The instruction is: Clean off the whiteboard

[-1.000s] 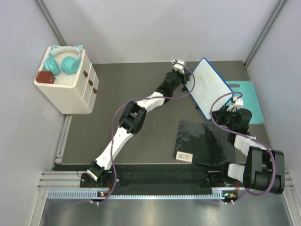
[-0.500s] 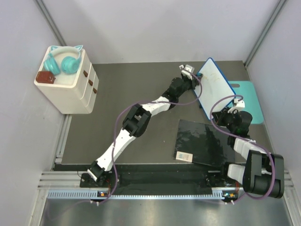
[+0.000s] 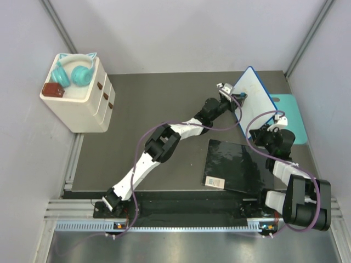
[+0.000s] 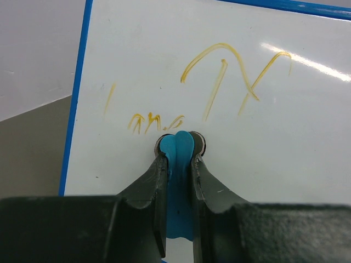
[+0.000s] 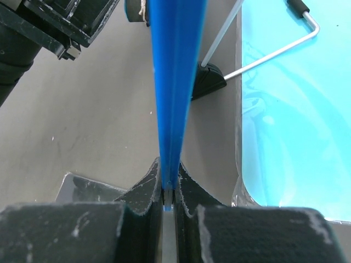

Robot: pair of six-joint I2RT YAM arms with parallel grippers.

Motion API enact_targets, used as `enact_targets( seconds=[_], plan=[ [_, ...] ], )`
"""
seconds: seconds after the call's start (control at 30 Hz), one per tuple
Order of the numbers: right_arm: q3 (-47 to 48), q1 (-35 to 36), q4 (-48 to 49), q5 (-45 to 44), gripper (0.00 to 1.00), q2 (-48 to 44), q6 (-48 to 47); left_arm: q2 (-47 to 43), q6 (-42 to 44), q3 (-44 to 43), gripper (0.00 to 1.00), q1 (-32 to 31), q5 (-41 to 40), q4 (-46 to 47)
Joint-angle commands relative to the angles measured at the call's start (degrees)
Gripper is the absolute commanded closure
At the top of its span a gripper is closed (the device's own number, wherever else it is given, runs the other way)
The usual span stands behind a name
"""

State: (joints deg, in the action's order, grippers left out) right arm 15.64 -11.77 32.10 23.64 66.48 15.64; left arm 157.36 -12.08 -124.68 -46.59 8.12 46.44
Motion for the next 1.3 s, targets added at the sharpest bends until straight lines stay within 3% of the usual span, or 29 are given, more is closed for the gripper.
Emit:
enact_targets(
  seconds=[0.0, 0.17, 0.33, 0.57, 1.27],
  plan=[
    [1.15, 0.26, 0.42, 0.88, 1.00, 0.32, -3.42, -5.05, 0.82, -1.16, 1.00, 0.00, -0.21, 1.66],
    [2.29, 0.26, -0.46, 1.85, 1.00, 1.90, -3.86, -0.31, -0.93, -10.66, 1.00, 3.51, -2.32, -1.35],
    [1.85, 0.87, -0.19, 1.50, 1.00, 0.85, -4.21, 1.63, -1.19, -12.69, 1.00, 4.84, -5.74, 0.13],
    [0.71, 2.89, -0.28, -0.26, 1.00, -1.26, -5.62, 5.94, -2.25, -17.52, 1.00, 4.40, -3.20, -0.02],
    [-0.08, 3.51, 0.69, 0.44, 1.00, -2.32, -6.41, 4.01, 3.72, -12.34, 1.00, -1.92, 8.58, 6.30]
  ],
)
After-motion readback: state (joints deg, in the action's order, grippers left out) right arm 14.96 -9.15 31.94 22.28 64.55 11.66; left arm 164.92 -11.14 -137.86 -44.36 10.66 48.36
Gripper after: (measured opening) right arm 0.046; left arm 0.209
